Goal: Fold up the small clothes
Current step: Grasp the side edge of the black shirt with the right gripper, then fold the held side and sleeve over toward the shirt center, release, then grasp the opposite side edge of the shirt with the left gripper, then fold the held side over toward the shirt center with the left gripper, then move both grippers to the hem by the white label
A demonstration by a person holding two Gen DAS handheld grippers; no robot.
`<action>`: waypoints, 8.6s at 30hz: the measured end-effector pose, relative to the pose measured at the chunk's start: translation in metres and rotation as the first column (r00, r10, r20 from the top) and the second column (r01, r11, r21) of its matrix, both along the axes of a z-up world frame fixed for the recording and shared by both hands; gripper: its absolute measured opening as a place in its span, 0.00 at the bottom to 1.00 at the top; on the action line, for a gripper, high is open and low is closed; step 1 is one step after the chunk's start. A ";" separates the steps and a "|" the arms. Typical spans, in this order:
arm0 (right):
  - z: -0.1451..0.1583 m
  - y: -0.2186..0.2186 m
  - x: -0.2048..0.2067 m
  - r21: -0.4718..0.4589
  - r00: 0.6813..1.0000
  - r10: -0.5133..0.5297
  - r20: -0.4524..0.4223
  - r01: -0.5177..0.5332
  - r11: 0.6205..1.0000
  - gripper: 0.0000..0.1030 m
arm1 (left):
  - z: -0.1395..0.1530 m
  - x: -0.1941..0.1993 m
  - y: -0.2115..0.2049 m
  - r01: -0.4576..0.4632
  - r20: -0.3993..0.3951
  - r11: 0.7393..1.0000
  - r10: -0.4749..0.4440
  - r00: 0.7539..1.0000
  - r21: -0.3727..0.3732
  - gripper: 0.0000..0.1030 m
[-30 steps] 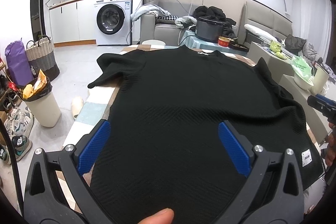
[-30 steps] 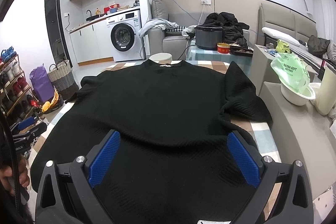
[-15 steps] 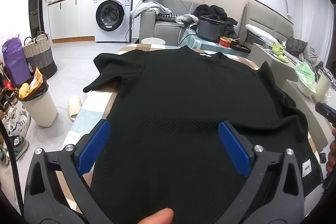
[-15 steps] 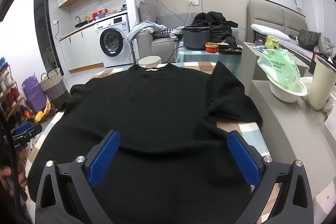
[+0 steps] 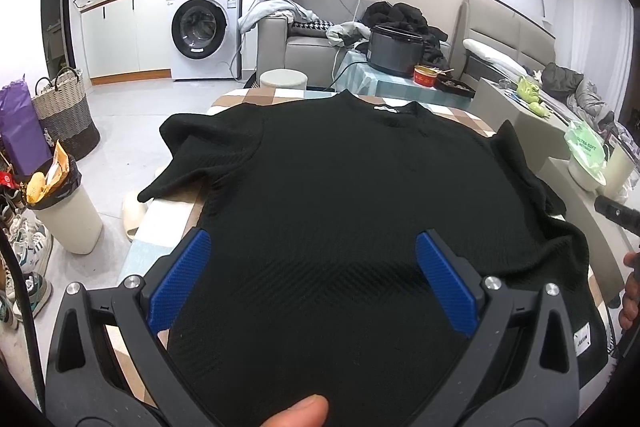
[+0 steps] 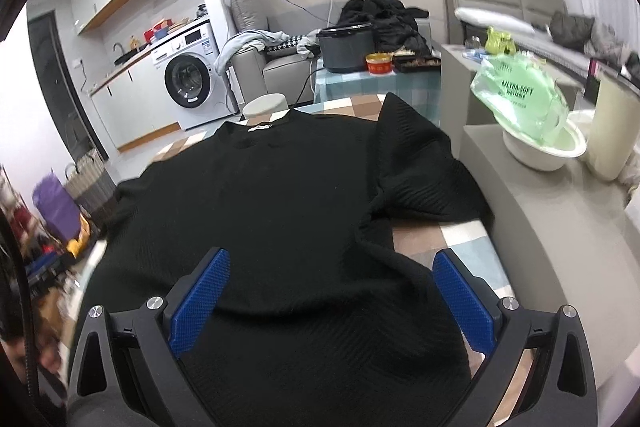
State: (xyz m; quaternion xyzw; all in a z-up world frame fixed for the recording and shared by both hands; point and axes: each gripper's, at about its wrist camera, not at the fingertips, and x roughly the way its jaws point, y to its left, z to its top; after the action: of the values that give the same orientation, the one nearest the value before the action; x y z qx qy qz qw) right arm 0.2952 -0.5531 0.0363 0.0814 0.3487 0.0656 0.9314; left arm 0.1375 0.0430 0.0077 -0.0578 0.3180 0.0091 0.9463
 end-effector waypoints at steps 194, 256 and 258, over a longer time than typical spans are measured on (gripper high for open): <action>-0.023 -0.039 0.073 0.016 0.989 -0.002 -0.145 0.005 1.000 0.62 | -0.044 0.189 -0.048 0.281 -0.148 0.959 -0.273 0.950 0.034 0.53; -0.040 -0.088 -0.076 0.092 0.977 0.103 -0.186 -0.087 0.992 0.77 | -0.108 -0.166 0.118 -0.250 -0.263 0.966 0.223 0.939 -0.072 0.93; -0.042 -0.096 -0.089 0.113 0.977 0.110 -0.184 -0.090 0.990 0.77 | -0.107 -0.184 0.115 -0.247 -0.253 0.965 0.218 0.943 -0.086 0.90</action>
State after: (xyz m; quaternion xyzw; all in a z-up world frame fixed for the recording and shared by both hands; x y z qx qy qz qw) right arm 0.2066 -0.6487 -0.0060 0.1180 0.4357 0.1222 0.8839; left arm -0.0469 0.1578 -0.0994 -0.1485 0.4214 0.1092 0.8880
